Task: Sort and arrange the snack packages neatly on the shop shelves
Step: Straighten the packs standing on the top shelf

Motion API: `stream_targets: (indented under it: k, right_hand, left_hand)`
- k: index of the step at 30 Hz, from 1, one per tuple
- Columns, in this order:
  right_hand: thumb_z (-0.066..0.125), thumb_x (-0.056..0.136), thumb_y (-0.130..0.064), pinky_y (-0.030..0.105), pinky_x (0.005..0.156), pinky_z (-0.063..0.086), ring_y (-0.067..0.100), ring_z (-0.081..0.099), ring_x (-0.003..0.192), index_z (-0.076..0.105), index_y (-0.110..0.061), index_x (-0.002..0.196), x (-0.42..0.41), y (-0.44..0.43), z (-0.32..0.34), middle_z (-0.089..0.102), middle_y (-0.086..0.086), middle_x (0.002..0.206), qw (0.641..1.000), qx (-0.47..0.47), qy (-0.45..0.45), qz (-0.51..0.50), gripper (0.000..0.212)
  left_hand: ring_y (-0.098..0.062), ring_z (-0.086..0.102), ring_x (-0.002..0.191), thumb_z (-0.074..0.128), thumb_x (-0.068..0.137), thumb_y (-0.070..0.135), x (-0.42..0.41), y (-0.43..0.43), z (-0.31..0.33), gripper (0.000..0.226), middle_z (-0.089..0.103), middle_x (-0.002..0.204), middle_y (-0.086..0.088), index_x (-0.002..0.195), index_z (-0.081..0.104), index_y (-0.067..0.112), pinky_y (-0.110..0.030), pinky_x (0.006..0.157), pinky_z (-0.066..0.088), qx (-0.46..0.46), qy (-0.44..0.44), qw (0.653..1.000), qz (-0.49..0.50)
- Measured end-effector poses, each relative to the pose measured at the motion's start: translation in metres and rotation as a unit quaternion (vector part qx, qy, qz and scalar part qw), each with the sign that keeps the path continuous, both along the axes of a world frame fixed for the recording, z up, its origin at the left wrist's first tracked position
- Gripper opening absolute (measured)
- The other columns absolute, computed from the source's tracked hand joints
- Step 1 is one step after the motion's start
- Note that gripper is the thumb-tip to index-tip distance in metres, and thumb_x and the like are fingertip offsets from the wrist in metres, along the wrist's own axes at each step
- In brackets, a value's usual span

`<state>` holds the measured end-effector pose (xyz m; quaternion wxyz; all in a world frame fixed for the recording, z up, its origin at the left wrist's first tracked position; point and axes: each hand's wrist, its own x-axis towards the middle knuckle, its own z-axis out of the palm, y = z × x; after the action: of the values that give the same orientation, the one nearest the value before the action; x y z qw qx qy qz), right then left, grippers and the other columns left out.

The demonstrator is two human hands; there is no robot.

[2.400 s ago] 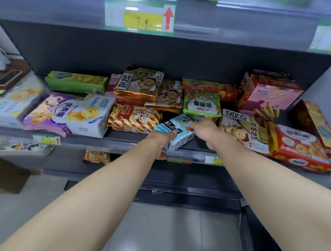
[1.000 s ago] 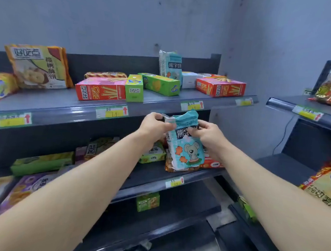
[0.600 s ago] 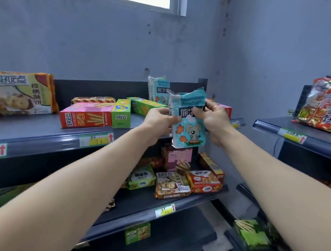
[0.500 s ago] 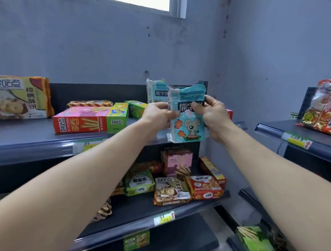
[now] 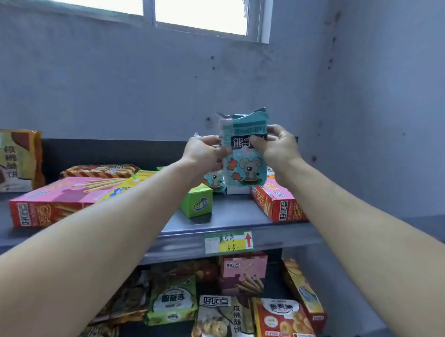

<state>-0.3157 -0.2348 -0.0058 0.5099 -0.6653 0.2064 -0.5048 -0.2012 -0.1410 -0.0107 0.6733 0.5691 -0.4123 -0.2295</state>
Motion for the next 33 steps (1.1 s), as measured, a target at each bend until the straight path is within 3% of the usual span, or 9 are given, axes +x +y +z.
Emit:
stream_targets:
  k: [2, 8, 14, 19, 21, 30, 33]
  right_hand:
    - [0.063, 0.087, -0.006, 0.037, 0.075, 0.055, 0.018, 0.064, 0.081, 0.058, -0.019, 0.087, 0.010, -0.014, 0.000, 0.067, 0.000, 0.090, 1.000, 0.004, 0.015, -0.002, 0.014]
    - [0.061, 0.088, -0.005, 0.039, 0.090, 0.053, 0.025, 0.066, 0.097, 0.066, -0.015, 0.095, 0.050, -0.047, -0.017, 0.069, 0.003, 0.098, 0.995, 0.027, 0.100, -0.003, 0.013]
    - [0.058, 0.086, -0.003, 0.045, 0.088, 0.054, 0.031, 0.066, 0.097, 0.070, -0.006, 0.097, 0.085, -0.064, -0.031, 0.070, 0.012, 0.102, 0.982, 0.056, 0.181, -0.001, 0.016]
    - [0.052, 0.088, -0.001, 0.048, 0.088, 0.055, 0.031, 0.065, 0.099, 0.064, -0.003, 0.103, 0.096, -0.069, -0.030, 0.067, 0.014, 0.105, 0.978, 0.076, 0.196, -0.014, 0.019]
    - [0.052, 0.088, 0.000, 0.047, 0.087, 0.055, 0.029, 0.066, 0.097, 0.064, -0.002, 0.103, 0.097, -0.069, -0.029, 0.067, 0.014, 0.104, 0.977, 0.074, 0.201, -0.017, 0.019]
    - [0.049, 0.085, 0.005, 0.044, 0.087, 0.055, 0.031, 0.066, 0.097, 0.069, -0.003, 0.099, 0.102, -0.060, -0.039, 0.069, 0.015, 0.103, 0.974, 0.055, 0.219, 0.001, 0.025]
    - [0.048, 0.086, 0.005, 0.043, 0.089, 0.054, 0.030, 0.065, 0.100, 0.070, -0.009, 0.095, 0.098, -0.058, -0.041, 0.070, 0.013, 0.104, 0.974, 0.049, 0.219, 0.000, 0.027]
  left_hand:
    - [-0.007, 0.067, 0.051, 0.061, 0.087, -0.001, 0.007, -0.013, -0.001, 0.016, 0.069, 0.082, -0.004, 0.101, 0.066, 0.005, -0.016, 0.046, 0.051, 0.003, 0.001, 1.000, 0.016]
    - [-0.015, 0.065, 0.059, 0.059, 0.089, 0.000, 0.034, -0.037, -0.020, 0.018, 0.067, 0.092, -0.012, 0.106, 0.065, 0.000, -0.023, 0.055, 0.057, 0.063, -0.034, 0.995, 0.073]
    - [-0.028, 0.066, 0.080, 0.057, 0.089, -0.003, 0.057, -0.045, -0.030, 0.018, 0.068, 0.097, -0.015, 0.104, 0.066, 0.000, -0.028, 0.057, 0.055, 0.124, -0.047, 0.985, 0.114]
    - [-0.035, 0.067, 0.093, 0.057, 0.087, -0.007, 0.064, -0.053, -0.028, 0.016, 0.069, 0.100, -0.017, 0.089, 0.067, 0.006, -0.046, 0.081, 0.057, 0.122, -0.073, 0.979, 0.145]
    - [-0.036, 0.067, 0.095, 0.058, 0.086, -0.007, 0.065, -0.054, -0.027, 0.016, 0.070, 0.101, -0.019, 0.088, 0.067, 0.006, -0.049, 0.084, 0.055, 0.128, -0.076, 0.976, 0.159]
    - [-0.030, 0.068, 0.093, 0.056, 0.089, -0.004, 0.069, -0.044, -0.025, 0.015, 0.070, 0.103, -0.015, 0.096, 0.067, 0.003, -0.043, 0.084, 0.057, 0.140, -0.060, 0.971, 0.185]
    - [-0.029, 0.068, 0.095, 0.053, 0.089, -0.007, 0.066, -0.042, -0.027, 0.022, 0.071, 0.103, -0.013, 0.087, 0.066, 0.011, -0.043, 0.085, 0.056, 0.144, -0.067, 0.971, 0.177]
